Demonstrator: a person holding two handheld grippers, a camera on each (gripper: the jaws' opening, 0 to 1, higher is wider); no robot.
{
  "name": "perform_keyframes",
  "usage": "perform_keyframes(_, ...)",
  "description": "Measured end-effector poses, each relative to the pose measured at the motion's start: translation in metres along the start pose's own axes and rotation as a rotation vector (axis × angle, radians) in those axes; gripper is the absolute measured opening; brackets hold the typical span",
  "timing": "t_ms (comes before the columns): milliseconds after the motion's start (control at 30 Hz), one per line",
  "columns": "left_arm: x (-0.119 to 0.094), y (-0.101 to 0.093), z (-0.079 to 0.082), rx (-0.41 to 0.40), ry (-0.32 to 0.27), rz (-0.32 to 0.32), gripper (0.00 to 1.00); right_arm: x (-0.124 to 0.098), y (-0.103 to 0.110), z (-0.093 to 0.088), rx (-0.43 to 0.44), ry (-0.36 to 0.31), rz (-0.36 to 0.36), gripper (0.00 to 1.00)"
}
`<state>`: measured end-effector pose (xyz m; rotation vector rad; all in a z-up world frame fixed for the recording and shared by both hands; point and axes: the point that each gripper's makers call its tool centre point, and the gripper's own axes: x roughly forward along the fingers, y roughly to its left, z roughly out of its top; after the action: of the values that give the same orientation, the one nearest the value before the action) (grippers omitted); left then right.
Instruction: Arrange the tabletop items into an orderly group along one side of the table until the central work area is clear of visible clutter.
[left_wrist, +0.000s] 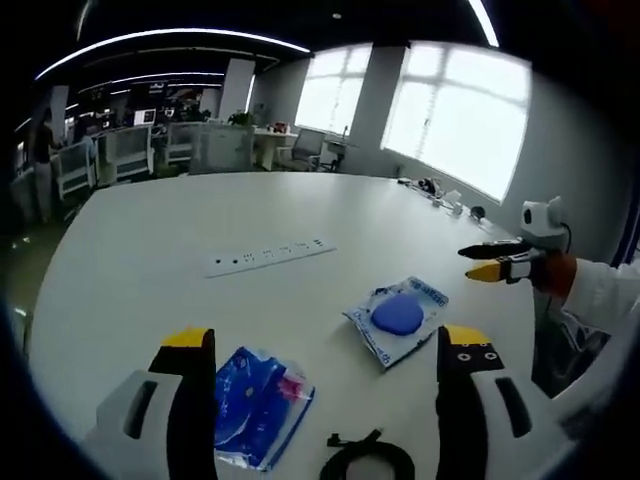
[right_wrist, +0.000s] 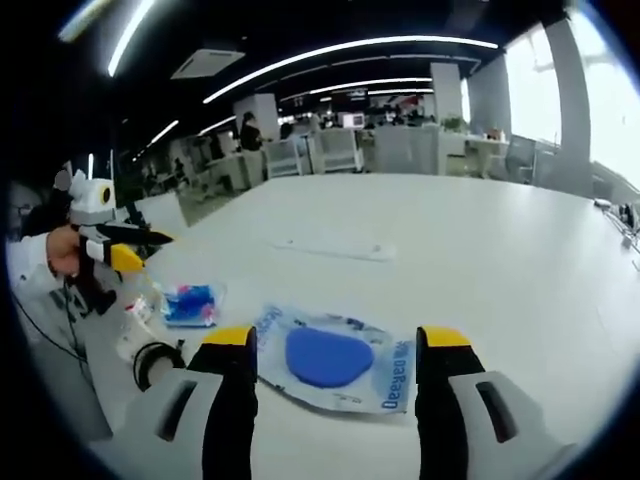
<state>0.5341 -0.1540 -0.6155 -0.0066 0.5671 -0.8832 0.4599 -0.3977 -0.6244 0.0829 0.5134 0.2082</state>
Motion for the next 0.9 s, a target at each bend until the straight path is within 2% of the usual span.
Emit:
perform_keyframes(500, -0.035, 0.024, 0.003, -0.001, -0.021, 0.062, 0.94, 0.012, 0.039, 0.026, -0.051, -0.029, 0.068, 0.62)
perform_keyframes(900, -0.060, 0.046, -0.001, -0.016, -0.026, 0.111, 0.93, 0.030, 0.085, 0.033, -0.081, -0.021, 0.153, 0.61)
